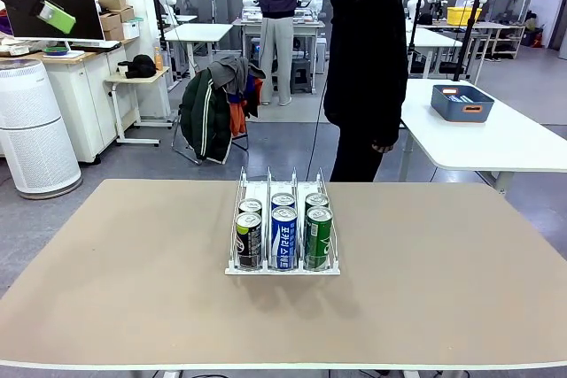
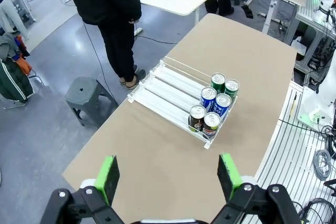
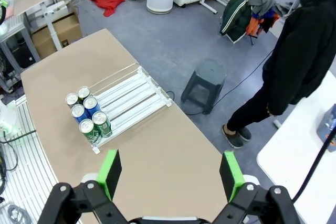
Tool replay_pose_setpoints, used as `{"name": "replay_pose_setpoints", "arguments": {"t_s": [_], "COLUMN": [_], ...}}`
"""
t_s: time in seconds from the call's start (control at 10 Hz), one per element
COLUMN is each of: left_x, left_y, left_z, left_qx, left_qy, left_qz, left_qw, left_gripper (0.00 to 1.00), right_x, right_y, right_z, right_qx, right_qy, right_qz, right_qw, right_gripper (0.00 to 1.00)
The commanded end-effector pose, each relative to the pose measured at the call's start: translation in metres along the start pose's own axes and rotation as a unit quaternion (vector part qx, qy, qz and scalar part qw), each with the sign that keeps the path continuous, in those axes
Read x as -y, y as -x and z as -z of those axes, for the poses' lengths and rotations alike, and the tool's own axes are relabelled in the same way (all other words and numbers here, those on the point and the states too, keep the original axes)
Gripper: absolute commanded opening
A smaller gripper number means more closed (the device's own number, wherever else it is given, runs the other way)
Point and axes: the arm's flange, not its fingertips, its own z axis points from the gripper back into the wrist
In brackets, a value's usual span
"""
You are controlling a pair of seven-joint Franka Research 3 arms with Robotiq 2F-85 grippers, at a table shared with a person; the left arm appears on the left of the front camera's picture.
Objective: Fill the beverage cans into the dispenser.
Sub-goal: Pick up the Pepsi coke handed by the human.
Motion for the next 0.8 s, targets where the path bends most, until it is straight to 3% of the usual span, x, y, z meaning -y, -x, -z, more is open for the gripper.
{"name": "replay_pose_setpoints", "arguments": {"t_s": [0.0,0.4,0.7], "left_x": [-0.002,0.001,0.000], "left_y": [0.002,0.007,0.008], "left_z": [-0.011,-0.025,-0.024], "left_qx": [0.007,0.012,0.012], "left_qy": [-0.005,-0.056,-0.031], "left_qz": [-0.006,-0.042,-0.030], "left_qw": [1.000,0.997,0.999], "left_gripper": [1.00,1.00,1.00], "right_x": [0.007,0.018,0.019], "right_y": [0.003,0.004,0.006], "right_z": [-0.017,-0.036,-0.030], "right_qx": [0.025,0.039,0.031], "right_qy": [-0.007,0.027,0.021], "right_qz": [0.007,0.023,0.015], "right_qw": [1.000,0.999,0.999], "right_gripper": [1.00,1.00,1.00]}}
